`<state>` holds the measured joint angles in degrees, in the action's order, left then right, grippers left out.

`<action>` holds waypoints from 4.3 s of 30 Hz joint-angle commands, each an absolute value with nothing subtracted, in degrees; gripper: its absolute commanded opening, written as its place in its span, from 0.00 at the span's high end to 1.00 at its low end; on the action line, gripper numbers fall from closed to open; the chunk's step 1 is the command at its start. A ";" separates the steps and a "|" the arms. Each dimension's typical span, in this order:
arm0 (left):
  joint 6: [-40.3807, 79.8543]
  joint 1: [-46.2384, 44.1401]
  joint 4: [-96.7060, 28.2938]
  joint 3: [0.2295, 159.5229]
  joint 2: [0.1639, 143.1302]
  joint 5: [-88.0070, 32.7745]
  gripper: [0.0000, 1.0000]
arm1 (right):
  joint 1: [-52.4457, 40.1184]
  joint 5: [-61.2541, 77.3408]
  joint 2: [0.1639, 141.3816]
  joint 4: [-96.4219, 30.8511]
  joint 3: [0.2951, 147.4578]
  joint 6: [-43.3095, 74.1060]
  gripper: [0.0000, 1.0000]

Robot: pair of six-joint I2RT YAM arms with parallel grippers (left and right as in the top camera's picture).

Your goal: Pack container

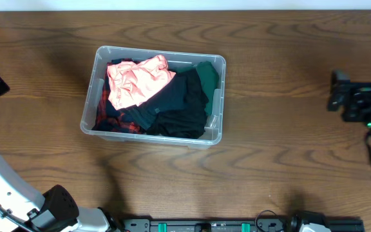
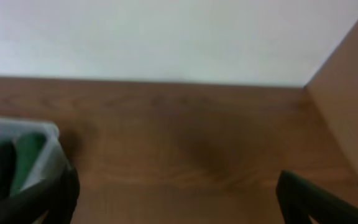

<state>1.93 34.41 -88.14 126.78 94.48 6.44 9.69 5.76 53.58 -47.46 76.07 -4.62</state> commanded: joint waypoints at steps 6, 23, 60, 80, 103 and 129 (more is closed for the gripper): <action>2.66 34.70 -88.25 127.33 94.52 6.70 0.02 | 10.11 7.86 38.20 -34.33 50.94 -4.75 0.01; 2.66 34.70 -88.27 127.33 94.52 6.70 0.02 | 10.11 8.82 11.46 -34.06 31.35 -4.78 0.01; 2.66 34.70 -88.27 127.33 94.52 6.70 0.02 | 10.07 12.25 0.45 -33.87 8.88 -4.78 0.01; 2.66 34.70 -88.25 127.33 94.52 6.70 0.02 | 10.07 12.25 0.45 -33.87 8.88 -4.78 0.01; 8.75 26.98 -83.96 122.37 64.75 1.48 0.02 | 10.07 12.25 0.45 -33.87 8.88 -4.78 0.01; 9.76 16.86 -34.06 45.39 24.77 0.21 0.02 | 10.07 12.25 0.45 -33.87 8.88 -4.78 0.01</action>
